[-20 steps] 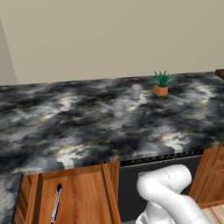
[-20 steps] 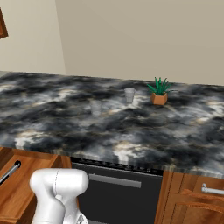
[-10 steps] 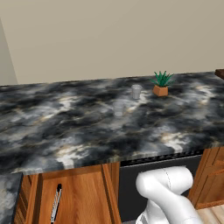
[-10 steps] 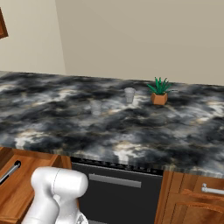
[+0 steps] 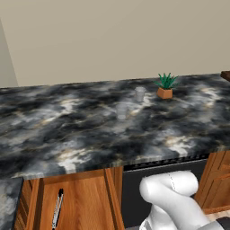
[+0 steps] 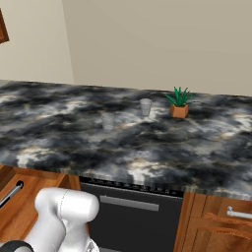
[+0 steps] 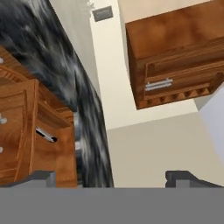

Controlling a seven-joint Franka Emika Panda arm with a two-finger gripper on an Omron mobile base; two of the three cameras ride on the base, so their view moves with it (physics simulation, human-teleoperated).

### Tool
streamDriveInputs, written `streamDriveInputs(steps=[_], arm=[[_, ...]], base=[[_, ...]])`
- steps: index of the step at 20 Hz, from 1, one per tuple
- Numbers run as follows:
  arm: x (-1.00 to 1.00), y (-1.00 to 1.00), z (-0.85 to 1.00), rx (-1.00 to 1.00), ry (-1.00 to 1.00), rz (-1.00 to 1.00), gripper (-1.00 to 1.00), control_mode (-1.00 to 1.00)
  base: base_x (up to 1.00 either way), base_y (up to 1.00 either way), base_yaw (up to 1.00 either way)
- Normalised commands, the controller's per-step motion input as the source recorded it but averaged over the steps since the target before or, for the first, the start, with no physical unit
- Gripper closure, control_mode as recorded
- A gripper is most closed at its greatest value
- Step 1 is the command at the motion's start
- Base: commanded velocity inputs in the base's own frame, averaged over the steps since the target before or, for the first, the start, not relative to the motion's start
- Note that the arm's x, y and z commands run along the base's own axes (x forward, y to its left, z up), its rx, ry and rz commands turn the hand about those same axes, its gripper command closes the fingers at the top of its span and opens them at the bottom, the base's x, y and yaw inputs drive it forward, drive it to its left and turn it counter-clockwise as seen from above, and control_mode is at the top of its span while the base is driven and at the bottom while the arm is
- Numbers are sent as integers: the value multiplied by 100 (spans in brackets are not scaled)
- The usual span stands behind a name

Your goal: Take the tongs from the drawer on the left and place them on the dining counter next to the tray containing the hot dog.

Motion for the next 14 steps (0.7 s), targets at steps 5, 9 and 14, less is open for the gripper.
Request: streamDriveInputs(steps=[5, 9, 14], arm=[[0, -16, 8, 5, 4, 0, -100, -100], [0, 0, 14, 1, 0, -3, -100, -100], [0, 0, 48, 0, 0, -5, -100, -100]], base=[[0, 0, 0], [0, 0, 0], [0, 0, 0]])
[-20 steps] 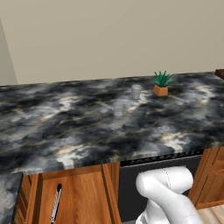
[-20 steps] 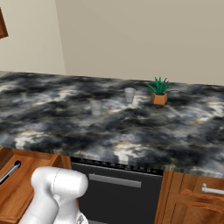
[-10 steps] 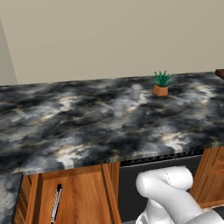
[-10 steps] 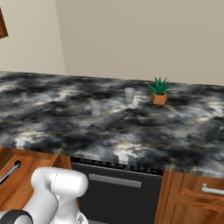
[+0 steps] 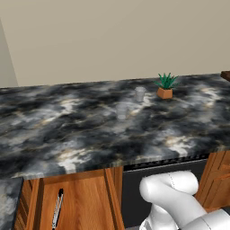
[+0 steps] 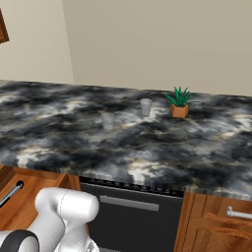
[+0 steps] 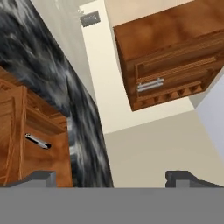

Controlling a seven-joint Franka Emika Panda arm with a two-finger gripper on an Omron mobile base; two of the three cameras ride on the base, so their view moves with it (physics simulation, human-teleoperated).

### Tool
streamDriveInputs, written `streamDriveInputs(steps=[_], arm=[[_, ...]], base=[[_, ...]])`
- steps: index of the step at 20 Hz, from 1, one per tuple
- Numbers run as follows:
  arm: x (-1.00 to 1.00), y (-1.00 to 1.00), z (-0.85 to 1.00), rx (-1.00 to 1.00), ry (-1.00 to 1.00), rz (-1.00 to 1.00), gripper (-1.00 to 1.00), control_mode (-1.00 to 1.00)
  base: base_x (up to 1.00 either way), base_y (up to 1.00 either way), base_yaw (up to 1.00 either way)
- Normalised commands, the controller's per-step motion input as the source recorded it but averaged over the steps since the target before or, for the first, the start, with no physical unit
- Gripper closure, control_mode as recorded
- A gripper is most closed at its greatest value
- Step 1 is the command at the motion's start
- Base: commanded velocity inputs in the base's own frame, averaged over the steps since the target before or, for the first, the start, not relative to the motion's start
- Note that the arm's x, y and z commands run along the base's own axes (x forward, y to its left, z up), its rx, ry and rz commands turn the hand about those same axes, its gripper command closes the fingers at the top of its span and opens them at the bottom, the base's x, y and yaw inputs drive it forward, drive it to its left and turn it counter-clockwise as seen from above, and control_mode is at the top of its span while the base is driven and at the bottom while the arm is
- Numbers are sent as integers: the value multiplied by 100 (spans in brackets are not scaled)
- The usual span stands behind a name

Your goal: Take the tongs from the drawer on the left and place them on the dining counter next to the tray containing the hot dog.

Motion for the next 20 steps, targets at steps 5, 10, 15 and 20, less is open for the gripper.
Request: streamDriveInputs(steps=[5, 10, 15, 20], arm=[[0, 0, 62, 0, 0, -6, -100, -100], [0, -1, 56, 0, 0, -6, -100, -100], [1, -18, 65, 2, 6, -4, -100, -100], [4, -12, 68, 3, 5, -6, -100, -100]], base=[[0, 0, 0], [0, 0, 0], [0, 0, 0], [0, 0, 0]])
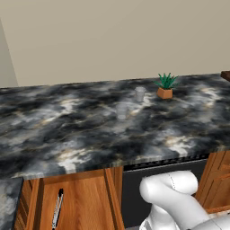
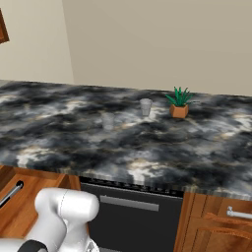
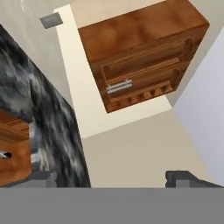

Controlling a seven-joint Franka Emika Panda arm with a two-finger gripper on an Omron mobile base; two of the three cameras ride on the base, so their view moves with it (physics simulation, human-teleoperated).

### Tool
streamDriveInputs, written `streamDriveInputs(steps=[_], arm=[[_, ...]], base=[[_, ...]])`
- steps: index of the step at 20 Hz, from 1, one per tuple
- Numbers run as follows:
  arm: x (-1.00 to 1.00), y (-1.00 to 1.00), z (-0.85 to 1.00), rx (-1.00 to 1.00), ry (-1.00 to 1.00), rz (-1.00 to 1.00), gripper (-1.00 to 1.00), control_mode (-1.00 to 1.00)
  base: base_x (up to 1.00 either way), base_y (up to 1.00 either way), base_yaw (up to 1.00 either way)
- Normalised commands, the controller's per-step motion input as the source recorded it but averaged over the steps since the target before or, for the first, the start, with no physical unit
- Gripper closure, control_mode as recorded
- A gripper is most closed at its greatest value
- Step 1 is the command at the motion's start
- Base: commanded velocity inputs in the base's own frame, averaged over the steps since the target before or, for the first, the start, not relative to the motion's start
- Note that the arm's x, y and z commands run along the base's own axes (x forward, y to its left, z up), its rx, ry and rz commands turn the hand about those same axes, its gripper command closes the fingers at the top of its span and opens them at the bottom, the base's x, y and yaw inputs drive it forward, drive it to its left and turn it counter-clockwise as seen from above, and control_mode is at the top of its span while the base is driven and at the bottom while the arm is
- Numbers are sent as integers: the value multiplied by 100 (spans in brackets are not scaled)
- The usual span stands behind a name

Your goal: Take the tongs from the drawer on the left and place them on the dining counter next to the tray containing the hot dog.

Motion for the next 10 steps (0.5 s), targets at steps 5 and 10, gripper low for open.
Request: streamDriveInputs(steps=[5, 10], arm=[[0, -18, 74, 5, 1, -5, -100, -100], [-10, -20, 76, 10, 1, -1, -100, -100]], base=[[0, 0, 0], [0, 0, 0]])
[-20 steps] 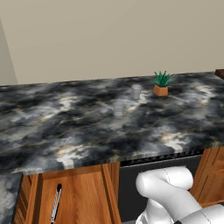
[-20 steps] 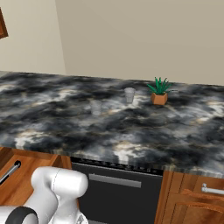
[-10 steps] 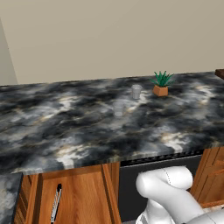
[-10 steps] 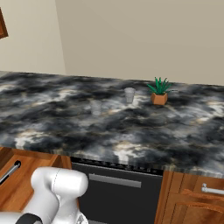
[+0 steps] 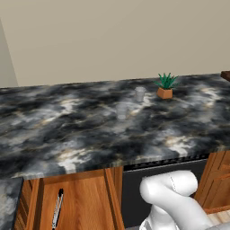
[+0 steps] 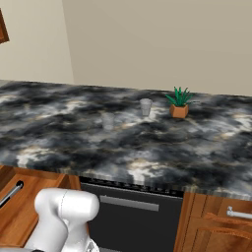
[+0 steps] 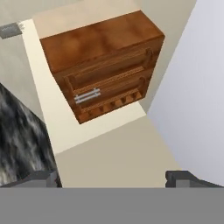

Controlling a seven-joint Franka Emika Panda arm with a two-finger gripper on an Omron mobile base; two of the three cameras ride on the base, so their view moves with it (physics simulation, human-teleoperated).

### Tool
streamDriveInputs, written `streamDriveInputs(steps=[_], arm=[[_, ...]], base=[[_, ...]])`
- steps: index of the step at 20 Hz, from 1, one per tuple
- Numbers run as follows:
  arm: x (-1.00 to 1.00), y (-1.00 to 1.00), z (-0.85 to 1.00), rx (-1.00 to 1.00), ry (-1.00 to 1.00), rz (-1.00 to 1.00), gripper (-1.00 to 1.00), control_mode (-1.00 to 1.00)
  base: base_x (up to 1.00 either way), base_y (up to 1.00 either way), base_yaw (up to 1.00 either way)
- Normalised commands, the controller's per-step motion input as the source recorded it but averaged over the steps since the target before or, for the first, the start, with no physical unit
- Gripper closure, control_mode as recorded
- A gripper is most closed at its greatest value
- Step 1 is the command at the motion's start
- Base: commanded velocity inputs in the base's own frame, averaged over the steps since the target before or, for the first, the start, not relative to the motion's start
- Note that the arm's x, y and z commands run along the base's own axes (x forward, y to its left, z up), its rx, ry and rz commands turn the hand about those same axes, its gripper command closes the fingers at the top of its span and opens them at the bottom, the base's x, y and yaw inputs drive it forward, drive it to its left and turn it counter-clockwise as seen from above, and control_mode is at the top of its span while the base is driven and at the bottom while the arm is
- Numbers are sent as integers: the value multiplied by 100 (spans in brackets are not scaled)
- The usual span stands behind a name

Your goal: Take the tongs from the drawer on the left and place them on the dining counter next to the tray containing the hot dog.

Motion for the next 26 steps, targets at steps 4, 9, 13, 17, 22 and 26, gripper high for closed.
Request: streamDriveInputs(steps=[4, 9, 13, 17, 22, 26], arm=[[6, -32, 40, 6, 19, 0, -100, -100], [38, -33, 47, 3, 31, -1, -100, -100], [63, -39, 18, 2, 42, -5, -100, -100], [82, -31, 0, 0, 45, -8, -100, -100], [77, -5, 0, 0, 38, -13, -100, -100], [68, 0, 0, 0, 30, -16, -100, -100]], base=[[0, 0, 0], [0, 0, 0], [0, 0, 0], [0, 0, 0], [0, 0, 0], [0, 0, 0]])
